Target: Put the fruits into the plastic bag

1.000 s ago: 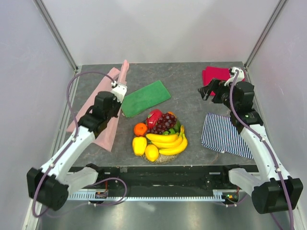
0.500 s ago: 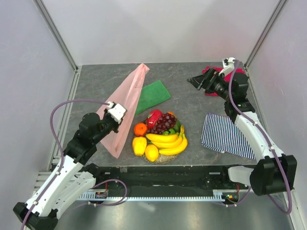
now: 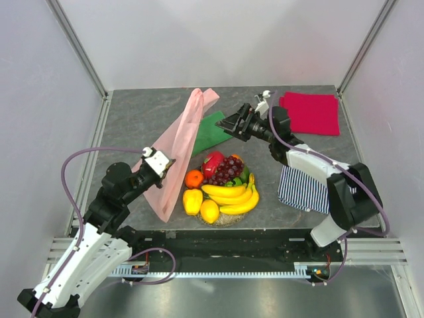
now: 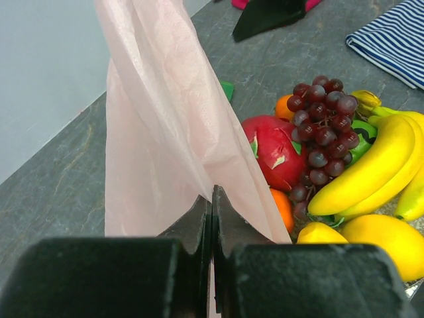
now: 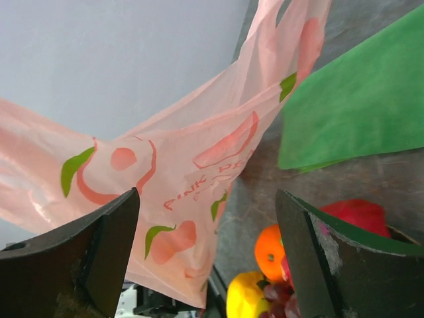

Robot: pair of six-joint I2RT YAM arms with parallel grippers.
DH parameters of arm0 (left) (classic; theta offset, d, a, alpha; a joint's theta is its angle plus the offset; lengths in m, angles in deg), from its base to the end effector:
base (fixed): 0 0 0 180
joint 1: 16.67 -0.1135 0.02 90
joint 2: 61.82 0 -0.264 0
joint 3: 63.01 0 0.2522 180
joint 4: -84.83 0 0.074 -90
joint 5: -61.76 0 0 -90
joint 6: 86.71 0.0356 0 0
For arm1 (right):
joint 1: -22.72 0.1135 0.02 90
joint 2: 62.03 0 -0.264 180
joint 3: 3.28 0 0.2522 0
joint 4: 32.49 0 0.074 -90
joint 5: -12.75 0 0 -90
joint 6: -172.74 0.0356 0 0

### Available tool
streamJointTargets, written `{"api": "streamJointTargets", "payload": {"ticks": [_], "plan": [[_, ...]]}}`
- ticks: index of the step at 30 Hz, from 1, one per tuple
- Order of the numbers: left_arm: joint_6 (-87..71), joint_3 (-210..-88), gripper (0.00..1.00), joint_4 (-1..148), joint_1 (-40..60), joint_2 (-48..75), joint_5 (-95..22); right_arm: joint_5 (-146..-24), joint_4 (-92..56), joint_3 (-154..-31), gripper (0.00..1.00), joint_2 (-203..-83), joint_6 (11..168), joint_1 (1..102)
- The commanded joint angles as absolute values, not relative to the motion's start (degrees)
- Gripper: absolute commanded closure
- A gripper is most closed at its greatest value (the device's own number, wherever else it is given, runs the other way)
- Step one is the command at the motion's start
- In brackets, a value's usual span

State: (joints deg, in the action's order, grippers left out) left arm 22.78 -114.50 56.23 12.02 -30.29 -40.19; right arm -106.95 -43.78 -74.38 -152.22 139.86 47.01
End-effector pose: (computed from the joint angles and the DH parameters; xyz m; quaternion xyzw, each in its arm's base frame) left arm 0.1189 -0.0735 0.3213 0.3698 0.6609 -0.1307 0.6399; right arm 0.3238 0.1655 0.2808 0.0442 0.7463 0.5608 0.3557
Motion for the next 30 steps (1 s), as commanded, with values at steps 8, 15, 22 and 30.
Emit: {"api": "streamJointTargets", "payload": {"ticks": [8, 15, 22, 30], "plan": [[23.8, -113.9, 0.99, 59.0, 12.1, -29.7, -43.0, -106.2, -59.2, -82.9, 0.12, -165.7, 153.4, 50.8], [23.9, -113.9, 0.98, 59.1, 12.1, -29.3, -43.9, -106.1, -61.2, -87.5, 0.13, -172.4, 159.1, 52.3], [24.0, -113.9, 0.99, 59.3, 12.1, -28.6, -42.8, -105.4, -60.4, -85.1, 0.15, -172.3, 159.6, 55.1], [24.0, -113.9, 0.99, 59.5, 12.1, -28.1, -44.5, -104.0, -59.3, -82.3, 0.21, -170.8, 159.4, 56.7]]}}
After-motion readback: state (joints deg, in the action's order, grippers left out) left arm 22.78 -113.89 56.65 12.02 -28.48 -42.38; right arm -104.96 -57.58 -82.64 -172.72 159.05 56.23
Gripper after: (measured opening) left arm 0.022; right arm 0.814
